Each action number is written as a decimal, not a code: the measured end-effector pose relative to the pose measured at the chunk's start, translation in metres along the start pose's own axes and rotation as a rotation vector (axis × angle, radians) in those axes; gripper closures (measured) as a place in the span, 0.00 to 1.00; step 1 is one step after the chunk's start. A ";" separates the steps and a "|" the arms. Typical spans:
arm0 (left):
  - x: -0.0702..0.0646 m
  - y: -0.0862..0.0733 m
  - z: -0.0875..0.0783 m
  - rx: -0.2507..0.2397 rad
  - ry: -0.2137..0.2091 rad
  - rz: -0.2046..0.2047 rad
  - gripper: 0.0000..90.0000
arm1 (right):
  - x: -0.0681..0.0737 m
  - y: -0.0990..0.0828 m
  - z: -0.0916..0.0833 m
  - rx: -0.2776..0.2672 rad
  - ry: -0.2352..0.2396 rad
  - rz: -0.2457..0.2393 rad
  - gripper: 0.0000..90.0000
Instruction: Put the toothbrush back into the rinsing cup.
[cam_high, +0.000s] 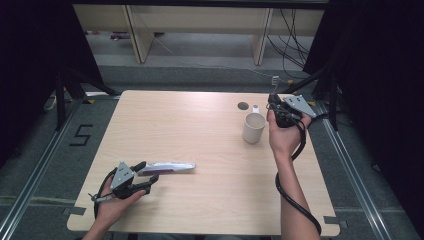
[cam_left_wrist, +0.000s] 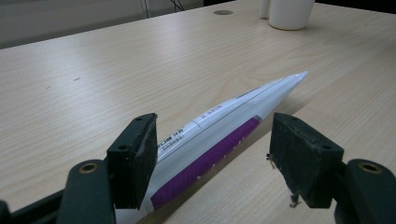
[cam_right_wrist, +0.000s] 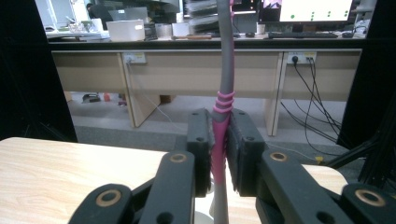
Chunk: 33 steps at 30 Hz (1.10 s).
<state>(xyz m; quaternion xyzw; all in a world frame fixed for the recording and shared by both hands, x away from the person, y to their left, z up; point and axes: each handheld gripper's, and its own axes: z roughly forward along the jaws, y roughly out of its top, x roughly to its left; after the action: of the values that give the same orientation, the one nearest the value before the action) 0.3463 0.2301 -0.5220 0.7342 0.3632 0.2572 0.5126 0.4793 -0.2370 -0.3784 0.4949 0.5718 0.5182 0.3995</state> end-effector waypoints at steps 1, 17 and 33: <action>0.000 0.000 0.000 0.000 0.000 0.001 0.36 | 0.000 0.001 0.001 0.002 0.005 -0.006 0.89; 0.000 0.000 0.000 0.002 -0.001 0.002 0.36 | -0.005 0.006 0.015 -0.006 -0.007 0.012 0.89; 0.000 0.000 0.000 0.001 0.000 0.001 0.36 | -0.004 0.009 0.029 -0.006 -0.003 0.015 0.89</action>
<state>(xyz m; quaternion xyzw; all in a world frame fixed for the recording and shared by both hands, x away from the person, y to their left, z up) 0.3463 0.2301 -0.5220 0.7349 0.3628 0.2572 0.5120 0.5093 -0.2359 -0.3740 0.4988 0.5658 0.5223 0.3978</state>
